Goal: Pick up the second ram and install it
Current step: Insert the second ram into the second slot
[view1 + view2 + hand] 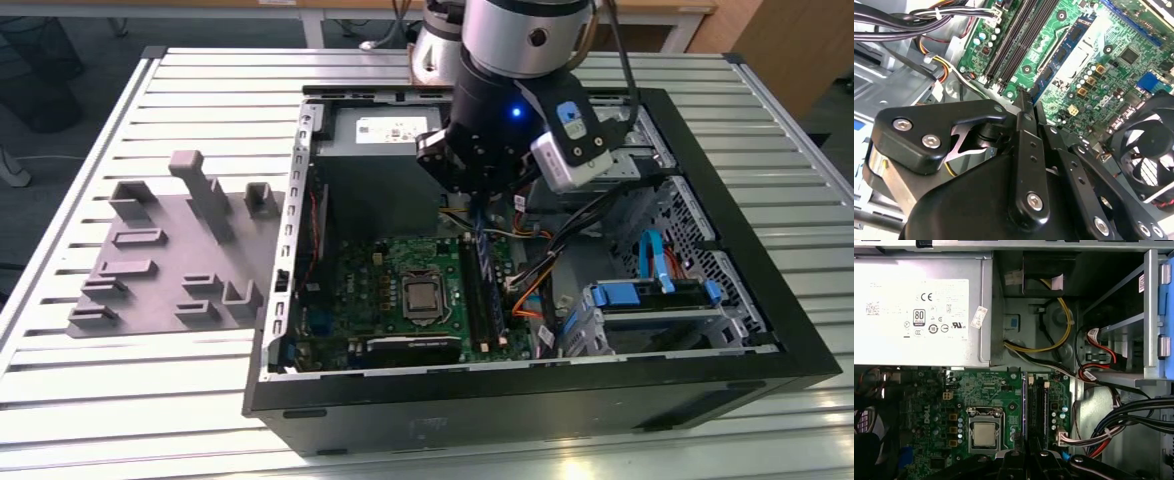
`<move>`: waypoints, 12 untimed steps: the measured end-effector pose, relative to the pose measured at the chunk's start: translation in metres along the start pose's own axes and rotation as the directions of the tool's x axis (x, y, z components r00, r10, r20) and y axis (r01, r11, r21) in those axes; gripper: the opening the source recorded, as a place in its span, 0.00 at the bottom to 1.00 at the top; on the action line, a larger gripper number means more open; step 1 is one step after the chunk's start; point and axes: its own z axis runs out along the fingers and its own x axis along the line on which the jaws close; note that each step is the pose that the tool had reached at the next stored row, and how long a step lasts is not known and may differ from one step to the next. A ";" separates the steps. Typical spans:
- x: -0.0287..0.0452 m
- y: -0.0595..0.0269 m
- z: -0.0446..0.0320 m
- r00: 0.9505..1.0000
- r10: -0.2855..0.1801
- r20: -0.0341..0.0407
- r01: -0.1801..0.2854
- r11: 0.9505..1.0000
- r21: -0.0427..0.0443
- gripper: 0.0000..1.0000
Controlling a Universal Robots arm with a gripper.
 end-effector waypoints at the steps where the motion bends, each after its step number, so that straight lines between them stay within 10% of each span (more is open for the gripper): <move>1: -0.0004 0.0000 0.0017 1.000 0.000 -0.001 0.000 1.000 0.000 0.14; 12: -0.0045 -0.0004 0.0170 1.000 0.001 -0.010 -0.001 1.000 0.000 0.14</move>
